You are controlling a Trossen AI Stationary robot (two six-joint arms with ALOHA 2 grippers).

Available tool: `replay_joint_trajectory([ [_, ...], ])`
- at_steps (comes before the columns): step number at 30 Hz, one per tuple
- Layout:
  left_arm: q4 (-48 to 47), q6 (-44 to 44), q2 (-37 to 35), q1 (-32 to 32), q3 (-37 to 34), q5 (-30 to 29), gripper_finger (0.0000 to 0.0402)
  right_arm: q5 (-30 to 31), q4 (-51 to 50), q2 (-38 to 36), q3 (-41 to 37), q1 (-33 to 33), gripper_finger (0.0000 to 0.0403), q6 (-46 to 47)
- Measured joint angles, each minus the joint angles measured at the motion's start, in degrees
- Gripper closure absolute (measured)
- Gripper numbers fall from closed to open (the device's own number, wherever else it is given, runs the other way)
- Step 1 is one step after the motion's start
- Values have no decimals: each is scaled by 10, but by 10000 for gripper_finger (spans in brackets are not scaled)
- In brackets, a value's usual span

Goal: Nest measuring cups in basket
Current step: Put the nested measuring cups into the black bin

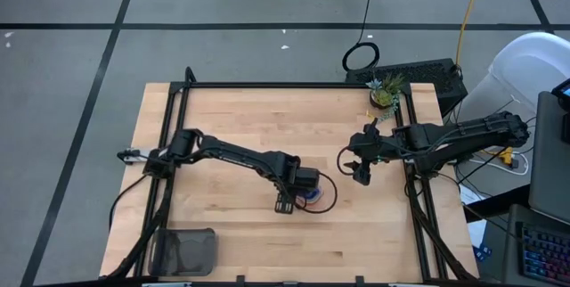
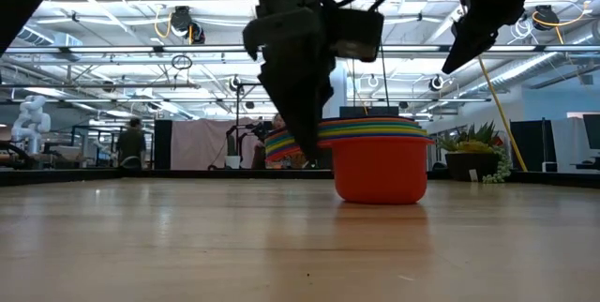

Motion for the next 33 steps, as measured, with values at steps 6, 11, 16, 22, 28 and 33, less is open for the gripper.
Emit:
replay_joint_trajectory([
  [6, 1, 2, 2, 0, 0, 1, 192, 0, -3, 0, 0, 0, 149, 0],
  [11, 9, 2, 3, 0, 0, 1, 192, 0, -3, 0, 0, 0, 149, 0],
  [16, 25, 0, 3, 0, 0, 1, 192, 0, -3, 0, 0, 0, 149, 0],
  [22, 24, 0, 7, 0, 0, 3, 192, 0, -6, 0, 0, 0, 149, -1],
  [28, 26, -2, 7, 0, 0, 9, 192, 0, -7, 0, 0, 0, 149, -2],
  [33, 30, -2, 7, 0, 0, 8, 197, 0, -7, 0, 0, 0, 149, -2],
])
